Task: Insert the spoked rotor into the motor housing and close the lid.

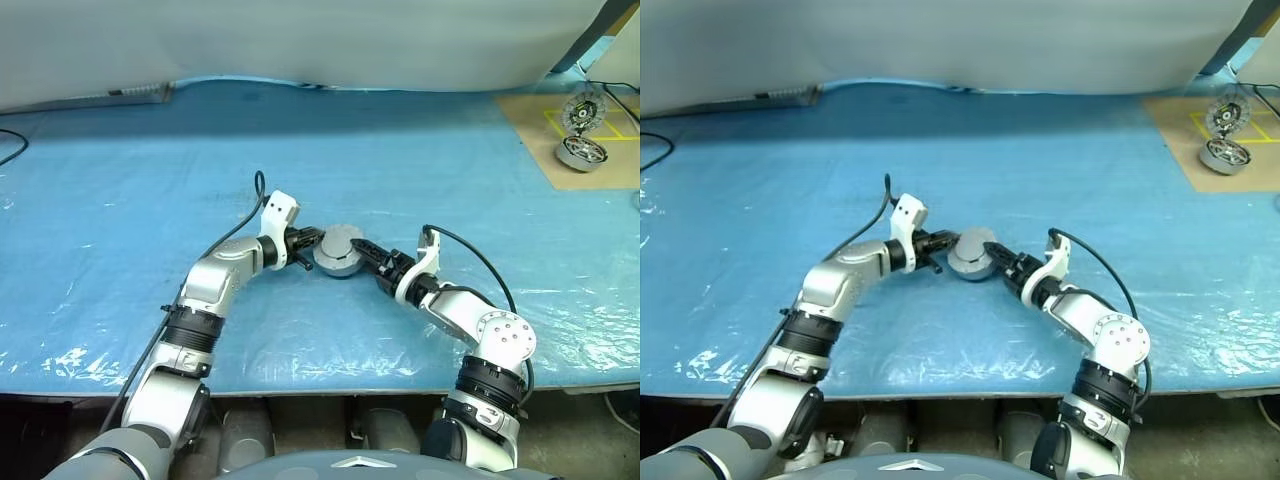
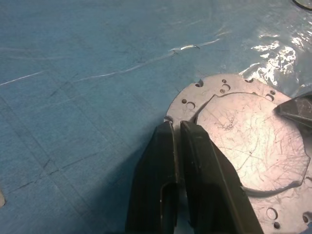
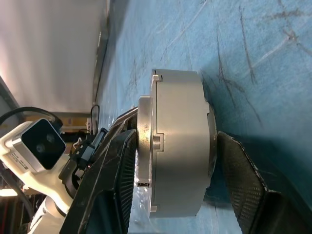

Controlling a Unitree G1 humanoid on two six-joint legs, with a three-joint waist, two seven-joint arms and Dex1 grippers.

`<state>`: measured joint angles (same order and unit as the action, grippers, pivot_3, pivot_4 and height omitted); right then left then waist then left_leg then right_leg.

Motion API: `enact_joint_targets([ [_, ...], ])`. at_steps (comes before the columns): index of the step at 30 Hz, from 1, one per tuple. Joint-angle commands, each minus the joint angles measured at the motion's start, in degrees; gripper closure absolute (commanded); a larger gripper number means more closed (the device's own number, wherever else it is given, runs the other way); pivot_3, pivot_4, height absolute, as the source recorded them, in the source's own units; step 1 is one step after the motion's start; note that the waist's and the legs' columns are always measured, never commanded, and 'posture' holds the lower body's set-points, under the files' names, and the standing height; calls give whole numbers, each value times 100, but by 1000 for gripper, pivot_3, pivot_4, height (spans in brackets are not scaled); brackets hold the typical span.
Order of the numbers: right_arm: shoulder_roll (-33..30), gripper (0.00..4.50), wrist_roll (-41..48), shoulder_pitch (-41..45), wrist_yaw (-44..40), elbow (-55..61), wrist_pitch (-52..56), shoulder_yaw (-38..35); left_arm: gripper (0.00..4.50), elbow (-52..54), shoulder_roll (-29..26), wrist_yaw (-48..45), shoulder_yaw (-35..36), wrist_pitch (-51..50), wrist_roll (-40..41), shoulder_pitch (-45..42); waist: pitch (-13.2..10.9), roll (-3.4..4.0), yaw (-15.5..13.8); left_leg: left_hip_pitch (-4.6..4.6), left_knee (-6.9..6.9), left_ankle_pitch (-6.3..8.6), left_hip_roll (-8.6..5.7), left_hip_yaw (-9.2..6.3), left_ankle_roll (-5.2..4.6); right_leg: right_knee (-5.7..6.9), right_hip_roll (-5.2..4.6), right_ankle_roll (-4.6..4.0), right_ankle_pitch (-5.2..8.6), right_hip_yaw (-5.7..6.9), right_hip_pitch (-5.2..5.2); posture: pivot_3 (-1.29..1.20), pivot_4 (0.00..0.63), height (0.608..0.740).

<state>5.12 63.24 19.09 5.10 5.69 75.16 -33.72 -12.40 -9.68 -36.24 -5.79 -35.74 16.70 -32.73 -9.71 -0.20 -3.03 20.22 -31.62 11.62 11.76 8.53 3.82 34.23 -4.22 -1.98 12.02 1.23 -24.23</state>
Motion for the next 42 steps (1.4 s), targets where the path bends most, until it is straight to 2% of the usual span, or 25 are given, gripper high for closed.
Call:
enact_joint_targets([
  [1,-48,2244,310,-98,69,87,180,212,4220,-79,40,26,37,-69,41,-109,0,0,1,1,0,0,0,0,1,0,0,0,0,0,0,0,150,740],
  [11,-89,2244,664,-227,217,79,14,332,4220,-127,98,150,467,-268,311,-366,0,0,13,5,3,-1,0,0,2,-1,0,0,0,2,0,0,150,740],
  [20,-342,2244,1499,-504,195,109,82,500,4220,-236,-6,162,550,-310,324,-440,0,0,-1,13,9,-1,0,-4,2,-22,0,21,-14,9,-1,0,150,740],
  [26,-291,2244,729,-463,432,65,-815,794,4220,-93,-46,158,463,-346,302,-304,0,0,-7,38,20,-1,0,-6,2,-36,1,24,-16,16,-1,0,150,740],
  [32,-384,2244,766,-657,261,62,-987,1093,4220,65,-86,153,450,-419,326,-186,0,0,-6,38,20,-1,0,-6,2,-36,0,24,-16,16,0,0,150,740],
  [38,-533,281,926,-730,285,94,-1030,1197,4220,69,-94,159,442,-411,312,-160,1,-1,-13,36,17,-2,0,-6,2,-35,0,24,-17,15,3,0,150,740],
  [42,-608,281,1097,-770,305,72,-1071,1180,4220,49,-86,150,417,-378,294,-156,1,0,-31,35,14,-2,0,-6,2,-34,0,25,-18,15,5,0,150,740],
])
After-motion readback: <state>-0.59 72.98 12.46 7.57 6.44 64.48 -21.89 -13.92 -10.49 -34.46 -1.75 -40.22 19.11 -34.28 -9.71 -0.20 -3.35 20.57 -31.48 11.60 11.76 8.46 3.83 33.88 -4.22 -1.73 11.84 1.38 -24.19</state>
